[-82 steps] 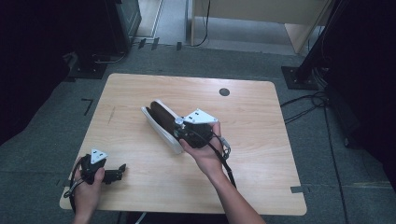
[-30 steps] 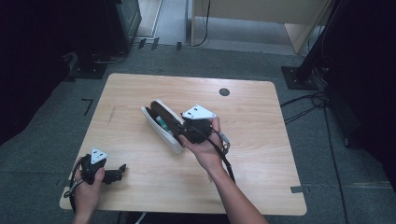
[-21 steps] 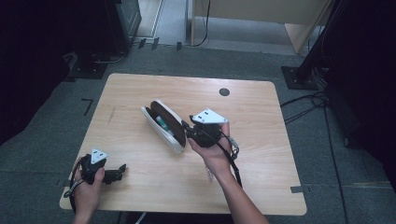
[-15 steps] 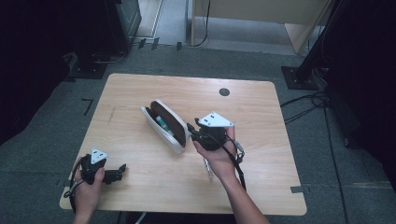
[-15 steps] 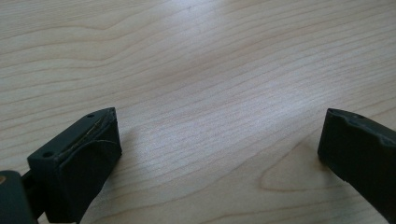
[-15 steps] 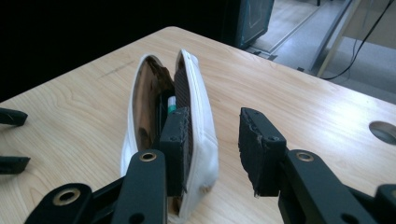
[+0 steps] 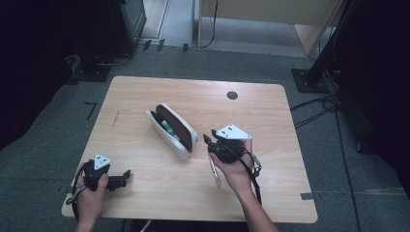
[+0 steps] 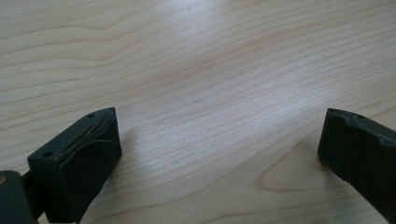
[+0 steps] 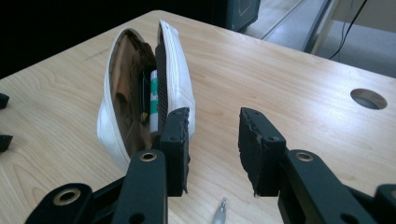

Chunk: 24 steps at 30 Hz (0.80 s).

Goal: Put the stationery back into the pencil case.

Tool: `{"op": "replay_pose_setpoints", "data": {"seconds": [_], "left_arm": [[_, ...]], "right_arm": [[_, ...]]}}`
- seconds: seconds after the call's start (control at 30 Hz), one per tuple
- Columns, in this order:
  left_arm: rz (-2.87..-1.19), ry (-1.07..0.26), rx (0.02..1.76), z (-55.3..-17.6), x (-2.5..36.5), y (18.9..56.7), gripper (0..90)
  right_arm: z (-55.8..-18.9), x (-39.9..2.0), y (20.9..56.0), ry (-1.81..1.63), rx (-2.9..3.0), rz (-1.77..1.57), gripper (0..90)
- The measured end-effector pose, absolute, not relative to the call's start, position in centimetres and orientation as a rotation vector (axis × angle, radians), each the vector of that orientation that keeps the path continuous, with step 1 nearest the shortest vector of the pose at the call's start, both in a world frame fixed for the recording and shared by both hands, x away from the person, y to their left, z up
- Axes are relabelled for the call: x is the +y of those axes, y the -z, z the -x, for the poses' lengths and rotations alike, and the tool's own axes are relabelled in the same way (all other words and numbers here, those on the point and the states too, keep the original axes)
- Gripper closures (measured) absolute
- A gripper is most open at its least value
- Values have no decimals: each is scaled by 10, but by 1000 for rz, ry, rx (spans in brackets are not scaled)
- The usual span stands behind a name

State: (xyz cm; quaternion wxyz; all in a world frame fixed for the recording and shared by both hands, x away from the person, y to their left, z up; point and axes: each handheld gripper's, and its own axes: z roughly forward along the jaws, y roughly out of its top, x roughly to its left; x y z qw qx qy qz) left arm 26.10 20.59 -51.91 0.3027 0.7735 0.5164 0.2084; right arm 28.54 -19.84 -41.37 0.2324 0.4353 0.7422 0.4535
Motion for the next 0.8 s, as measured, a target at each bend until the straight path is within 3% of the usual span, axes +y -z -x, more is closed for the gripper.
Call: {"op": "replay_pose_setpoints", "data": {"seconds": [0.8], "left_arm": [[-2052,-553,1367,-261,206,519,0]], "right_arm": [[-277,-211,458,-1200,2071,-1301,657]]}}
